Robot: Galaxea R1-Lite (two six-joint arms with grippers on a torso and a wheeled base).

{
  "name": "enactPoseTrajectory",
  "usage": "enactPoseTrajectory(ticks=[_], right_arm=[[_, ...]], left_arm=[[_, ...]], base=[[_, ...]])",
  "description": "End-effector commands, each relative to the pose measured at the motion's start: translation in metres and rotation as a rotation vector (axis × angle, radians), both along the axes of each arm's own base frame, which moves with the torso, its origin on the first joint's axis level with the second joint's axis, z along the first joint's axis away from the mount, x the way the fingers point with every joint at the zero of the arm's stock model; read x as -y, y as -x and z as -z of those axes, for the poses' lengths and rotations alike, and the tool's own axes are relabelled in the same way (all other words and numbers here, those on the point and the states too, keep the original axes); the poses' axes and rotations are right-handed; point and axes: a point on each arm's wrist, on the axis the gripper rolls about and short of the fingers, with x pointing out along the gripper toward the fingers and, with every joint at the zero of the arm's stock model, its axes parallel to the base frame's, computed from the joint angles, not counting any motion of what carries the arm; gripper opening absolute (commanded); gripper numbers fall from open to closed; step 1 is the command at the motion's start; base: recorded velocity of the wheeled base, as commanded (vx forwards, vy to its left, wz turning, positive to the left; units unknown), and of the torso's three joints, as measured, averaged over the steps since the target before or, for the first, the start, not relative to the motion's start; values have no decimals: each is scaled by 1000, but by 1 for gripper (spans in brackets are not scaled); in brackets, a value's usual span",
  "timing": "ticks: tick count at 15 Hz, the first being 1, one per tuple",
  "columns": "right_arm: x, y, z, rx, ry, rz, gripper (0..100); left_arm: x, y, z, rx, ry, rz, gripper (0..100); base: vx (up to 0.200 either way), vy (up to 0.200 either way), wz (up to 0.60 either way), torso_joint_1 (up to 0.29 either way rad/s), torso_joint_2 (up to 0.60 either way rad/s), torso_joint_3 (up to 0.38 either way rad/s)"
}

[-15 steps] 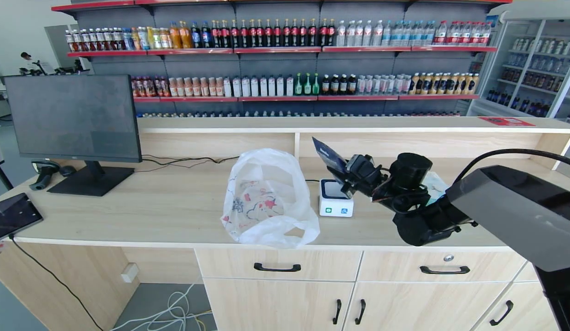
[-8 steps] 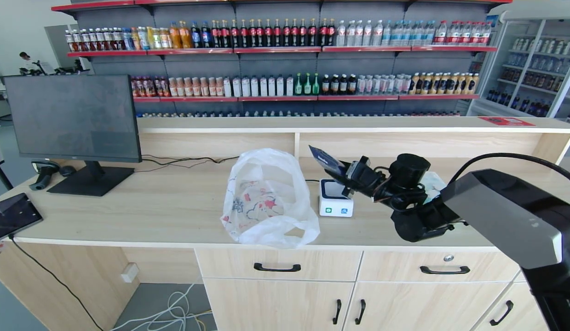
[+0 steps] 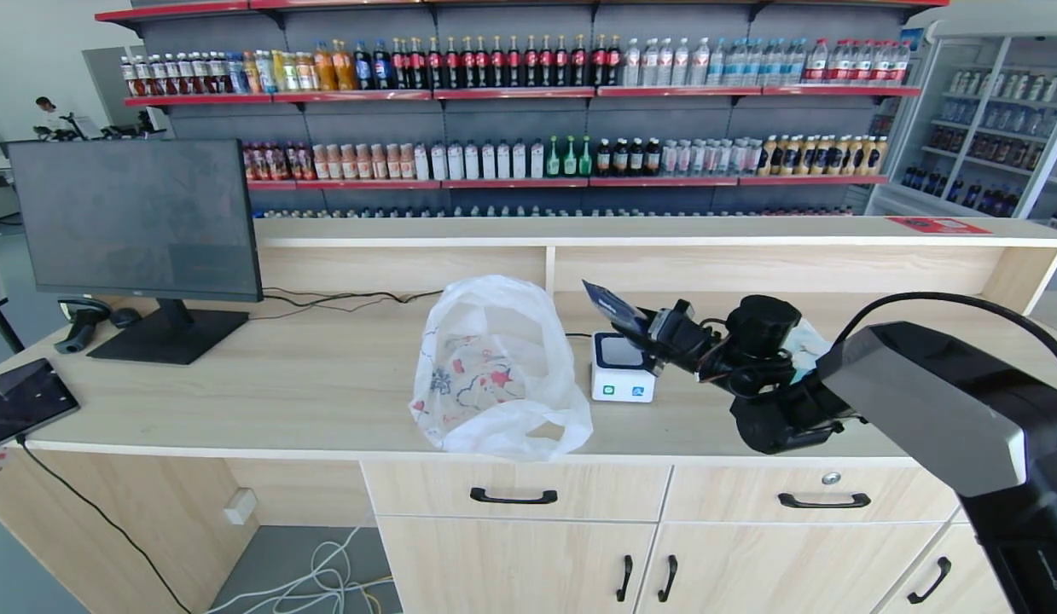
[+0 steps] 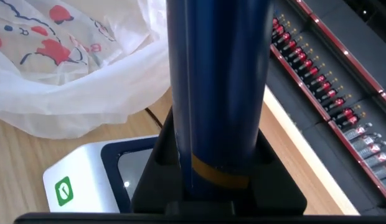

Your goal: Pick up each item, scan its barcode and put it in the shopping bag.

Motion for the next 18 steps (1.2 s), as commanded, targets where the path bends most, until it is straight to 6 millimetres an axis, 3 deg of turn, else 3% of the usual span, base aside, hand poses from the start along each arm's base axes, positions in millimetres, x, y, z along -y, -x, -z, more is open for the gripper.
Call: enactPoseTrajectory(ticks=[1, 12, 16, 18], right_arm=[[-1, 0, 5, -8, 3, -3, 0], [3, -2, 9, -20, -1, 2, 0], [5, 5, -9, -5, -23, 1, 0], [10, 25, -27, -17, -74, 39, 0]], left_arm=[[0, 0, 0, 0, 0, -1, 0], [0, 0, 0, -3, 2, -1, 0], [0, 0, 0, -5, 0, -1, 0], [0, 0, 0, -5, 0, -1, 0]], base=[[0, 0, 0, 0, 0, 0], [0, 0, 0, 0, 0, 0], [0, 0, 0, 0, 0, 0], [0, 0, 0, 0, 0, 0]])
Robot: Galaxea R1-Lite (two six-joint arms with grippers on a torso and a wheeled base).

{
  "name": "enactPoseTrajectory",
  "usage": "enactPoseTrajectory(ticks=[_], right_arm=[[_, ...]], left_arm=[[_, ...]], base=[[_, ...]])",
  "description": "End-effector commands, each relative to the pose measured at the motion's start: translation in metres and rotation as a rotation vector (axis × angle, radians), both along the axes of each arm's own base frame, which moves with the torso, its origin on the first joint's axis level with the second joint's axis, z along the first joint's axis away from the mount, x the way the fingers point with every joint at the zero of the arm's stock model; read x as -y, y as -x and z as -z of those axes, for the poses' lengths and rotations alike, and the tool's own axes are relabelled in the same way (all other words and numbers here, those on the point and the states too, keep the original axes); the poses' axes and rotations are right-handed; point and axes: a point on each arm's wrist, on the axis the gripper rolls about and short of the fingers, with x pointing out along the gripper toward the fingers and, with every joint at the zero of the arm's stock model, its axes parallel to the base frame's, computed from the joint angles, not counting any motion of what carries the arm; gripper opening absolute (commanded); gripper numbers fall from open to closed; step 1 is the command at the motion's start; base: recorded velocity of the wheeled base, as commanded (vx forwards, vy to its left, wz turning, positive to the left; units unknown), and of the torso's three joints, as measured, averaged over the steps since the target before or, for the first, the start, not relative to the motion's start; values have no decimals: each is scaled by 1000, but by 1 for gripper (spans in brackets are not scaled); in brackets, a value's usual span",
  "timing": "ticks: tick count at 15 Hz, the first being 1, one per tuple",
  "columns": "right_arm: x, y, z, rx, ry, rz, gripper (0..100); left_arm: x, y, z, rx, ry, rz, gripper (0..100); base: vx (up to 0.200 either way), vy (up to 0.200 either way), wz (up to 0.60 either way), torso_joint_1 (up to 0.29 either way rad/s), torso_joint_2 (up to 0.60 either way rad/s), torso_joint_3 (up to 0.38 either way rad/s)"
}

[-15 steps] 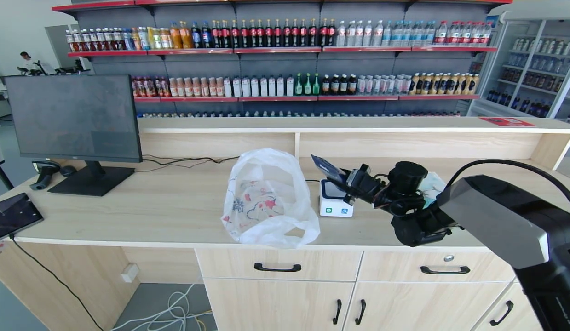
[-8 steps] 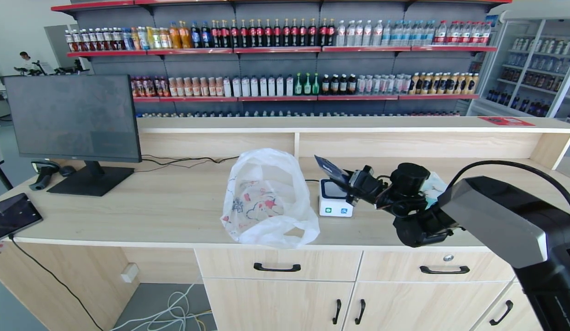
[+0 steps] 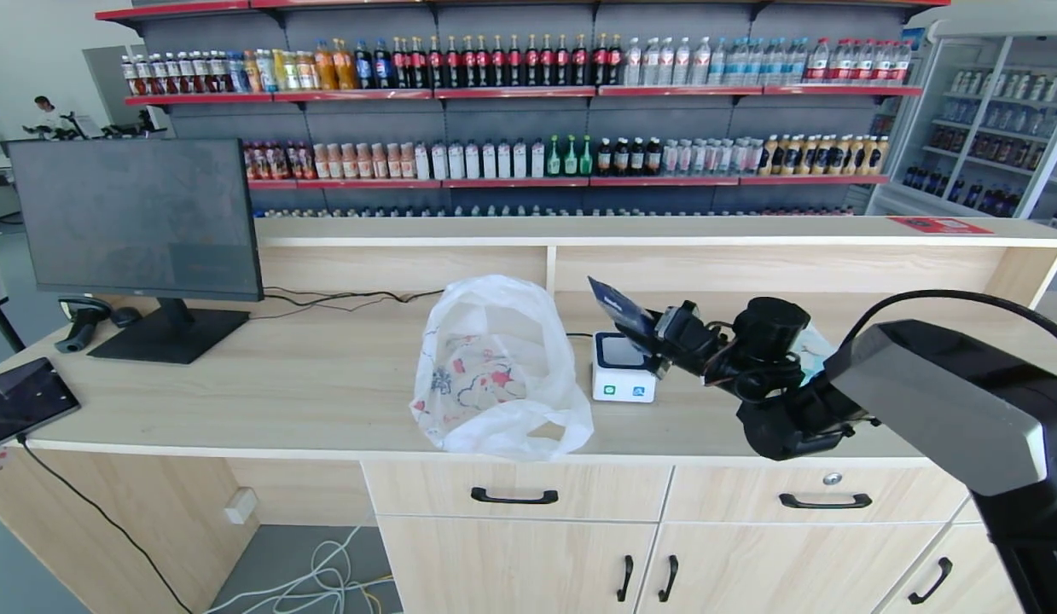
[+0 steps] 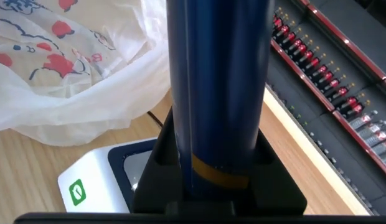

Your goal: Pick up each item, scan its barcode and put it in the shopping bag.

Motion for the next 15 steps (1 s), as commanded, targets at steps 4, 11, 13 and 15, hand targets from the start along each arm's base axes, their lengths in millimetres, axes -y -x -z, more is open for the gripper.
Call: enactPoseTrajectory(ticks=[4, 11, 13, 15], right_arm=[[12, 52, -40, -47, -158, 63, 0], [44, 131, -55, -261, -403, 204, 0], [48, 149, -74, -262, -492, 226, 0], [55, 175, -85, -276, -527, 225, 0]], left_arm=[[0, 0, 0, -1, -2, -1, 0], [0, 0, 0, -1, -2, -1, 0], [0, 0, 0, -1, -2, -1, 0], [0, 0, 0, -1, -2, -1, 0]], base=[[0, 0, 0, 0, 0, 0], [0, 0, 0, 0, 0, 0], [0, 0, 0, 0, 0, 0], [0, 0, 0, 0, 0, 0]])
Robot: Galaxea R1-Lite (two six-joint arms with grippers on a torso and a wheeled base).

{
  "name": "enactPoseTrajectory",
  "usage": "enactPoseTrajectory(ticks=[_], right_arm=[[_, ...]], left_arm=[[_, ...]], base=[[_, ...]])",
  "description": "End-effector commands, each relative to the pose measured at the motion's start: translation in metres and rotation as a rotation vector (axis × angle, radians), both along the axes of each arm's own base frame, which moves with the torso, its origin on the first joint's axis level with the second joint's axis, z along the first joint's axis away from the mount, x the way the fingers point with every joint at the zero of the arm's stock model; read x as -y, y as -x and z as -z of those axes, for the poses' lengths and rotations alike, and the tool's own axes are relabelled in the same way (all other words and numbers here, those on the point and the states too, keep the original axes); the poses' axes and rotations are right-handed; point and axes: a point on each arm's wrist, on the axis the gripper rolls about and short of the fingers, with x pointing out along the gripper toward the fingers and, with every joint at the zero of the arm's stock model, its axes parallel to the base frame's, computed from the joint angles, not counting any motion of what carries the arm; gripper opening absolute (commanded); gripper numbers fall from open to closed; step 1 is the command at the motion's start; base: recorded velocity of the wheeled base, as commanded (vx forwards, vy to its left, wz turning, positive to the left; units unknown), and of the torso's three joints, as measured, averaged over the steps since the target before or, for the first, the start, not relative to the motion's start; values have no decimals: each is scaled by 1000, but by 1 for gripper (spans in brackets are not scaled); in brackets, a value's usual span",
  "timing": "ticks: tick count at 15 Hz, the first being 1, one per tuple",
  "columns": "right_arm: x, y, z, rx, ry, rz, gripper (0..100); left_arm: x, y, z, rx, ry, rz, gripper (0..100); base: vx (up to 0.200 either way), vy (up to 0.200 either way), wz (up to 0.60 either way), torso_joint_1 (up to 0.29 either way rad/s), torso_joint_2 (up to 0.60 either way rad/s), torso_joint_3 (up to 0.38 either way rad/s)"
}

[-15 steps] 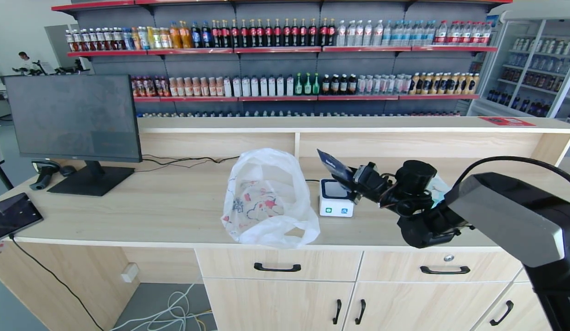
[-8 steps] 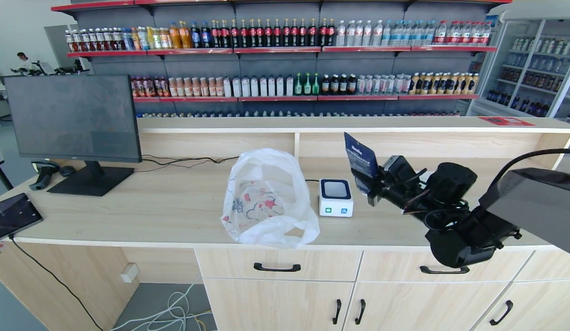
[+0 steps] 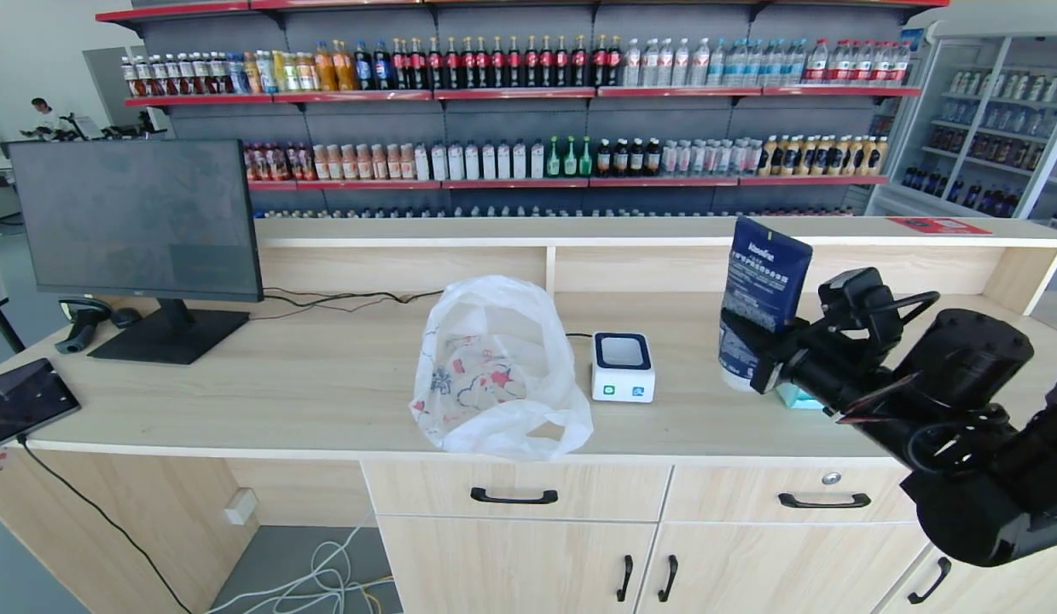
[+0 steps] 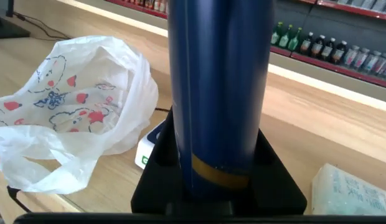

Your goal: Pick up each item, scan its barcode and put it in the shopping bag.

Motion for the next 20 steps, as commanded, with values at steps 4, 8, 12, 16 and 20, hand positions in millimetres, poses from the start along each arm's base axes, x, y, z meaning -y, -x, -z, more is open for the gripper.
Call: enactPoseTrajectory(ticks=[4, 8, 12, 16, 20], right_arm=[[28, 48, -30, 42, -61, 113, 0], [40, 51, -37, 65, -65, 158, 0], [41, 60, -37, 60, -65, 160, 0], [41, 60, -35, 54, -64, 158, 0], [41, 62, -33, 45, -63, 159, 0]], left_arm=[[0, 0, 0, 1, 1, 0, 0], [0, 0, 0, -1, 1, 0, 0], [0, 0, 0, -1, 4, 0, 0], [0, 0, 0, -1, 4, 0, 0], [0, 0, 0, -1, 5, 0, 0]], base=[[-50, 0, 0, -1, 1, 1], [-200, 0, 0, 7, -1, 0], [-50, 0, 0, -3, -5, 1], [0, 100, 0, 7, 6, 1], [0, 200, 0, 7, 3, 1]])
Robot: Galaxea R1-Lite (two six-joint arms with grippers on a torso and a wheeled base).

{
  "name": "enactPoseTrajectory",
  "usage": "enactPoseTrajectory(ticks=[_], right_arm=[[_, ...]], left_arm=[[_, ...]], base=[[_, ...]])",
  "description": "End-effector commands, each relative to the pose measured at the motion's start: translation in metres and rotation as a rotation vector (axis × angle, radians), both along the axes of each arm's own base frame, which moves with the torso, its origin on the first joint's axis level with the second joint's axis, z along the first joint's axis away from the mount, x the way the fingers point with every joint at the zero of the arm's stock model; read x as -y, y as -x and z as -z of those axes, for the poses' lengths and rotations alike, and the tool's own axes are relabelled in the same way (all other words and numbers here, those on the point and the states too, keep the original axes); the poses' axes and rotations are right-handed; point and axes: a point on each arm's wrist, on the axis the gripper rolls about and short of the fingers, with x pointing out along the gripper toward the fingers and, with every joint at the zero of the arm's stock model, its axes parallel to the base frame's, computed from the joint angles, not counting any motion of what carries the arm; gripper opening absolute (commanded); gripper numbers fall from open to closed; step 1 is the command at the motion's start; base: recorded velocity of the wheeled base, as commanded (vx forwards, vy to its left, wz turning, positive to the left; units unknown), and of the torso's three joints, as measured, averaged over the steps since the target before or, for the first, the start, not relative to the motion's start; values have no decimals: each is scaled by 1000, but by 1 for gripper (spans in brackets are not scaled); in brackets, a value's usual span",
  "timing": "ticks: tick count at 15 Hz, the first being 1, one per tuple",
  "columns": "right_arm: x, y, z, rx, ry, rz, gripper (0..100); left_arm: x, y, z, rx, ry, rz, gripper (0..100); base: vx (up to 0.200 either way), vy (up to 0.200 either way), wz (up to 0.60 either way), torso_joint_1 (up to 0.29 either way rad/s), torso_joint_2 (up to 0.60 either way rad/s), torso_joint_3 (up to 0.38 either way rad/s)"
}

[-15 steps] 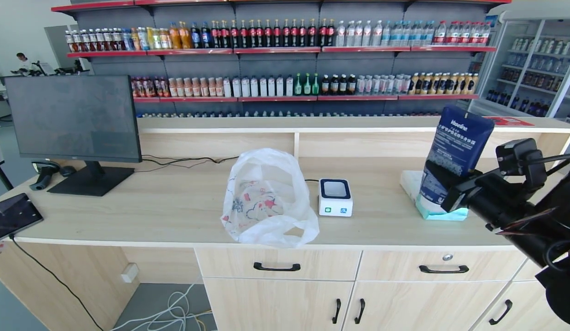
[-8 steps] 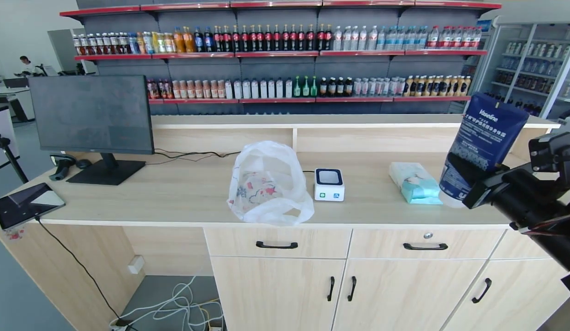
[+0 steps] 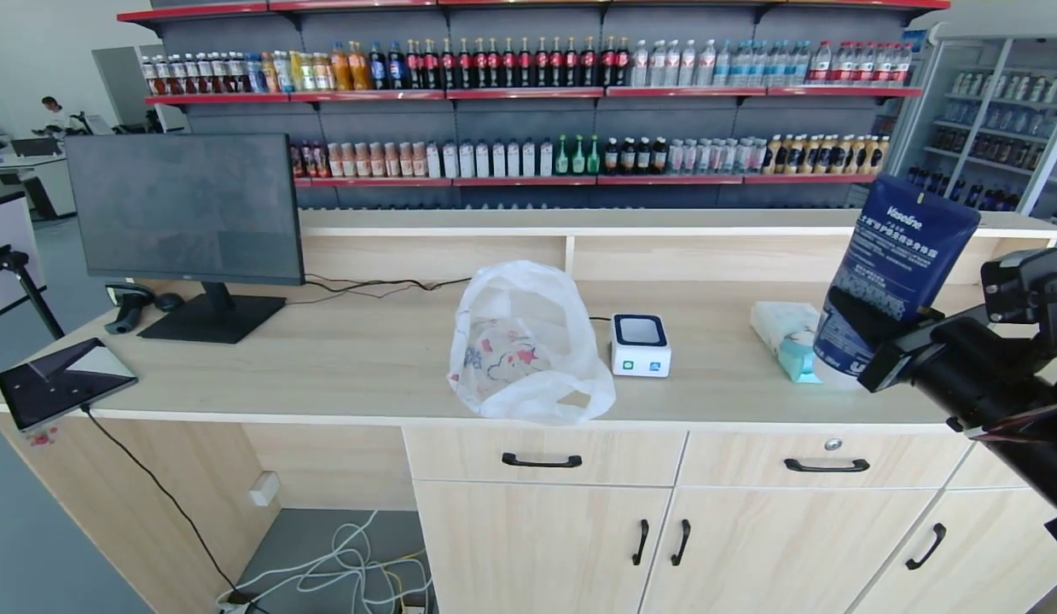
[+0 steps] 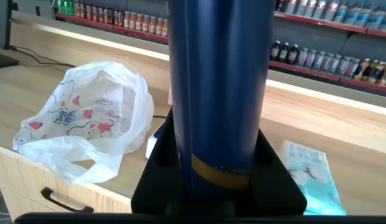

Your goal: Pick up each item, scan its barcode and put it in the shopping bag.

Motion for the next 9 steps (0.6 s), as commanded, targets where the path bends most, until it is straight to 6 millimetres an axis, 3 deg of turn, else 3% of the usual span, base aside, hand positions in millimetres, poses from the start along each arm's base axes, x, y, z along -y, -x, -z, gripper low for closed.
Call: enactPoseTrajectory(ticks=[1, 4, 9], right_arm=[[0, 1, 2, -8, 0, 3, 0], [0, 1, 1, -3, 0, 3, 0], [0, 1, 1, -6, 0, 1, 0]], left_arm=[[0, 0, 0, 0, 0, -1, 0], [0, 0, 0, 2, 0, -1, 0], [0, 0, 0, 2, -3, -1, 0]], base=[[0, 200, 0, 2, 2, -7], [0, 200, 0, 4, 4, 1], [0, 0, 0, 0, 0, 0]])
